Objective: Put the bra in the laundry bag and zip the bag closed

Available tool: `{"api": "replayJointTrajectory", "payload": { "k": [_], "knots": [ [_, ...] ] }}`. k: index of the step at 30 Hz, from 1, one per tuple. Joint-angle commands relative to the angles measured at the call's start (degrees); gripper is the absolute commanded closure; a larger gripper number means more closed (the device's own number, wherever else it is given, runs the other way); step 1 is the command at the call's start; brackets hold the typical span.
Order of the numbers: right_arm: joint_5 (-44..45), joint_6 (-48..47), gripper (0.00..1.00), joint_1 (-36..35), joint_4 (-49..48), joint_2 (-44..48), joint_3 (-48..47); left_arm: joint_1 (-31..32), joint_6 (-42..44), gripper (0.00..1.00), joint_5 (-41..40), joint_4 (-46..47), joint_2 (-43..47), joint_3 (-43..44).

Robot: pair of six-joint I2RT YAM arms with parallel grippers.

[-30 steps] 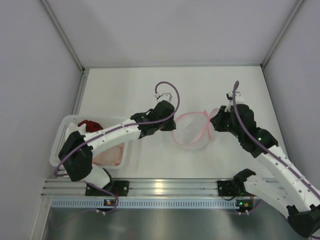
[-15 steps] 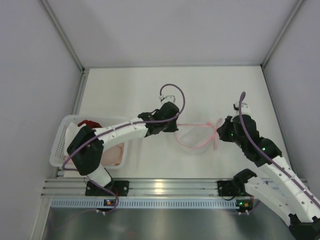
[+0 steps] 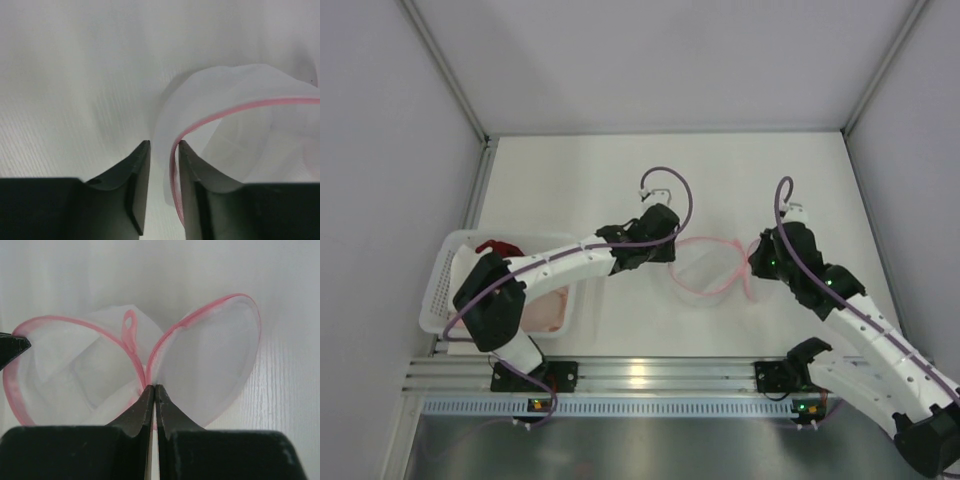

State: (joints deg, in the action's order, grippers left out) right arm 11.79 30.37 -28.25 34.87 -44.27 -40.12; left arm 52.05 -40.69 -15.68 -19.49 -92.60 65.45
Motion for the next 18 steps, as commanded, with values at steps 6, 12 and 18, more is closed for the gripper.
{"api": "replayJointTrajectory", "payload": {
  "k": [6,12,18],
  "knots": [
    [-0.63,-0.66,1.00,1.35,-7.19,-0.55,-0.31,-1.07,1.75,0.28,-3.56,1.82,7.78,-1.55],
    [0.34,-0.05,1.00,2.59,-7.54,0.15,-0.40,-7.13,2.45,0.18,-5.40,-1.60,17.43,-4.36],
    [2.00,-0.66,1.00,3.82,-5.78,-0.29,-1.54,-17.32,4.12,0.17,-10.33,-9.95,29.04,-8.05]
  ]
}}
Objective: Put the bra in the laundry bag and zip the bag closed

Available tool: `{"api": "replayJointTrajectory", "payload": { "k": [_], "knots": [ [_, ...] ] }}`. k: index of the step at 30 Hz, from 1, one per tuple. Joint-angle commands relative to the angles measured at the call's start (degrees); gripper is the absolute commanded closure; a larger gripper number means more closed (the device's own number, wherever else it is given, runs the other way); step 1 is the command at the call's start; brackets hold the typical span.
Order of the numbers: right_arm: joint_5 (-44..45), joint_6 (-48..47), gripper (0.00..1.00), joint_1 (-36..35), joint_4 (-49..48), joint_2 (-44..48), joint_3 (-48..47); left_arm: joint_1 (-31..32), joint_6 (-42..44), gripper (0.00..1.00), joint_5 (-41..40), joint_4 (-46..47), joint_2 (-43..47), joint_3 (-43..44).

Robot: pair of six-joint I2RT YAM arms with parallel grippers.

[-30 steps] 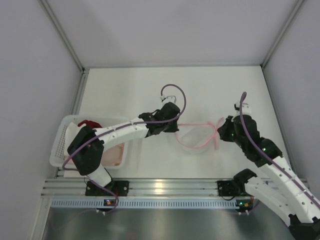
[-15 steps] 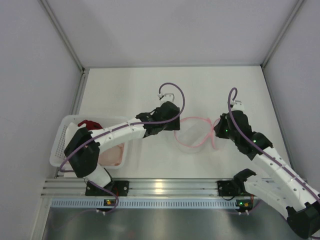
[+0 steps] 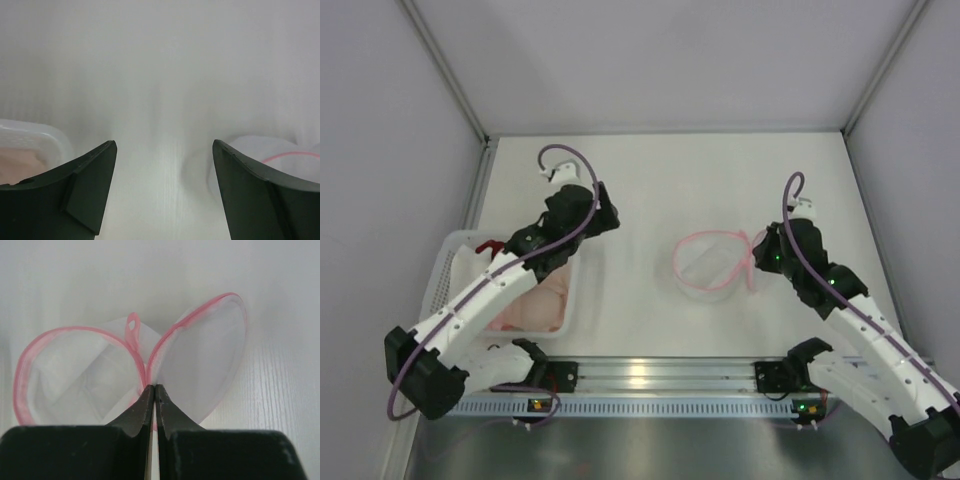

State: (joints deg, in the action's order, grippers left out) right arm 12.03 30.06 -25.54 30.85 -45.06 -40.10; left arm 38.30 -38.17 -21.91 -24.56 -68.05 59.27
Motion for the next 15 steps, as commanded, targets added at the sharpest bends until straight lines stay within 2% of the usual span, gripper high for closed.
{"api": "replayJointTrajectory", "payload": {
  "k": [1,5,8,15],
  "knots": [
    [2.46,-0.71,1.00,1.45,-1.50,0.85,-1.82,-5.59,1.87,0.17,-5.06,-6.80,5.38,-2.13],
    [2.73,-1.50,1.00,2.77,-0.62,1.73,-2.70,-9.11,2.23,0.17,-9.64,-12.86,6.53,-1.96],
    [2.12,-1.94,1.00,3.39,-0.44,1.73,-2.88,-11.58,1.70,0.19,-7.80,-13.59,6.26,-3.53],
    [-0.86,-1.76,1.00,3.83,-2.81,-0.29,-0.95,-11.76,0.03,0.23,-5.51,-13.59,3.98,-7.85]
  ]
}}
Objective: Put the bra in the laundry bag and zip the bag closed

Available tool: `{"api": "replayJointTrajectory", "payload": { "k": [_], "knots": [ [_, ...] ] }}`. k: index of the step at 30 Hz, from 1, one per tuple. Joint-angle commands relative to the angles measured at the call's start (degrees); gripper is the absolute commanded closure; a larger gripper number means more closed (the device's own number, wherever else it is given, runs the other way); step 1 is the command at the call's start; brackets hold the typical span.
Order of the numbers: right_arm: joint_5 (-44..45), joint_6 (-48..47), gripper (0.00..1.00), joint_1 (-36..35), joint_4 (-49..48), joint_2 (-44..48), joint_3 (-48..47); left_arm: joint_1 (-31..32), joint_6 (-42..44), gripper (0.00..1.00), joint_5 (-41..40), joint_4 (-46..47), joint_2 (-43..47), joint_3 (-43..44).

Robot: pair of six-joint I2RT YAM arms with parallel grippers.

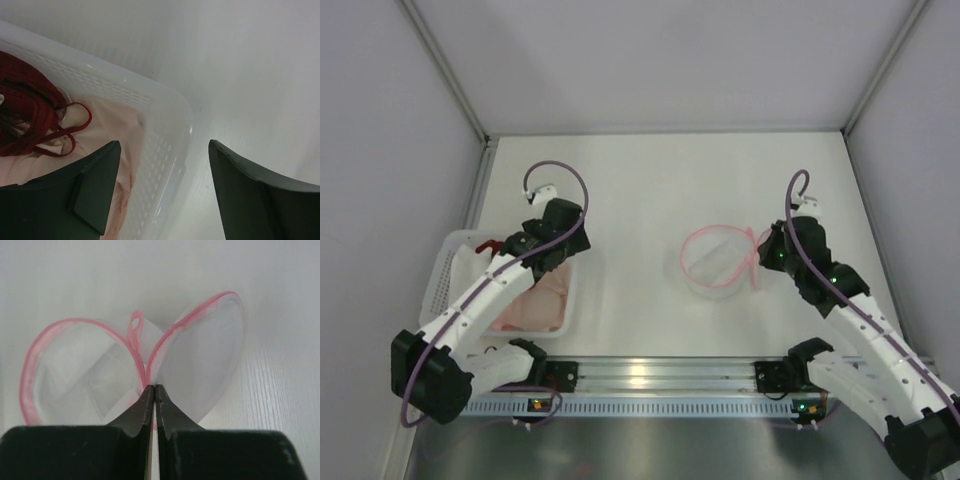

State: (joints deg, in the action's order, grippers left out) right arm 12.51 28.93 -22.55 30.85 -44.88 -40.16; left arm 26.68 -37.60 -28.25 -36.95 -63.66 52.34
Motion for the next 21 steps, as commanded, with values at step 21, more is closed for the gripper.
{"api": "replayJointTrajectory", "payload": {
  "k": [21],
  "knots": [
    [-6.44,-2.20,1.00,1.10,-11.16,-4.07,0.61,-25.51,-5.37,0.16,-1.47,-4.97,10.59,-3.20]
  ]
}}
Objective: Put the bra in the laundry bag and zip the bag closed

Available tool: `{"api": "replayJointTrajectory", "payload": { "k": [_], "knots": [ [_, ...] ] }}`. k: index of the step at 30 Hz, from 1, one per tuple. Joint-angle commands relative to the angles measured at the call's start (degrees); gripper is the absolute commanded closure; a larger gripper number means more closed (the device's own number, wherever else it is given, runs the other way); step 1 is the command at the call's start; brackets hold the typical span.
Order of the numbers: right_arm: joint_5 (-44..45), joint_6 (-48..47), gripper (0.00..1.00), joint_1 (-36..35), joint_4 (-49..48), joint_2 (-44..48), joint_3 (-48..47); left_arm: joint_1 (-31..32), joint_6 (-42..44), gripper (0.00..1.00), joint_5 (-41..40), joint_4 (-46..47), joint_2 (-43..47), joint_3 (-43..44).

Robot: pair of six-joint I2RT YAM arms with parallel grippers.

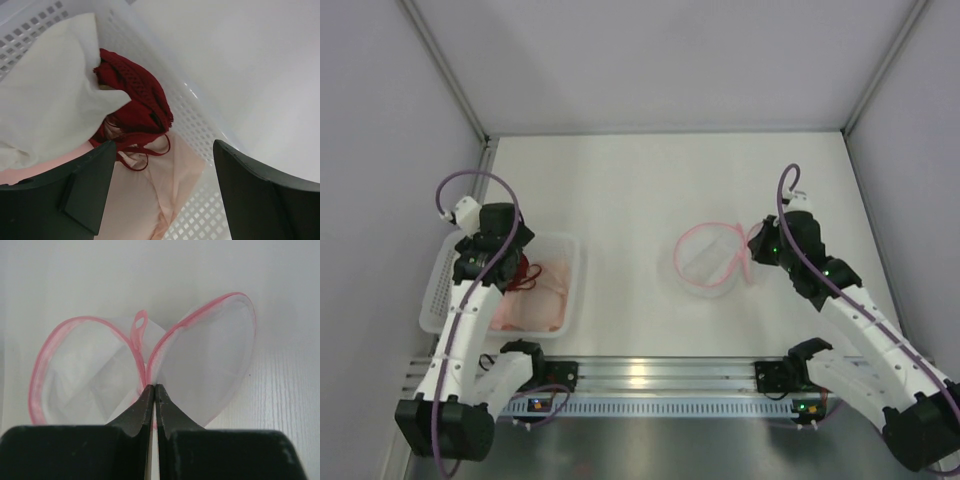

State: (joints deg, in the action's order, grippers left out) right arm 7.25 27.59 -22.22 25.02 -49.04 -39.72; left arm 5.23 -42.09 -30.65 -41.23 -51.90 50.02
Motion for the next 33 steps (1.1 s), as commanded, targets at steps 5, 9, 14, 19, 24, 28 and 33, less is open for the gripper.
{"api": "replayJointTrajectory", "payload": {
  "k": [5,9,14,19,24,28,33],
  "knots": [
    [-3.64,-1.75,1.00,0.77,-7.08,-1.67,-0.61,-6.55,-3.18,0.18,0.42,-0.43,-4.79,-0.80],
    [-6.01,-2.11,1.00,0.77,-8.23,-3.96,-1.06,-6.73,-3.00,0.18,-0.63,-1.39,-3.30,1.65],
    [-6.81,-1.58,1.00,0.77,-9.20,-5.10,-1.49,-6.82,-6.95,0.15,-5.97,-9.12,-0.66,5.09],
    [-8.65,-1.84,1.00,0.86,-10.07,-5.02,-0.80,-7.17,-13.80,0.02,-11.17,-13.87,0.22,4.92],
    [-9.79,-2.28,1.00,0.95,-8.93,-6.42,-1.58,-8.57,-11.81,0.02,-13.90,-14.14,-3.89,7.10],
    [-9.88,-2.11,1.00,0.86,-9.28,-6.25,-1.67,-8.93,-8.98,0.02,-13.56,-14.14,-5.67,10.36],
    [-10.15,-1.75,1.00,0.95,-9.63,-6.42,-1.50,-9.01,-6.71,0.02,-13.74,-12.82,-5.93,6.51]
  ]
}}
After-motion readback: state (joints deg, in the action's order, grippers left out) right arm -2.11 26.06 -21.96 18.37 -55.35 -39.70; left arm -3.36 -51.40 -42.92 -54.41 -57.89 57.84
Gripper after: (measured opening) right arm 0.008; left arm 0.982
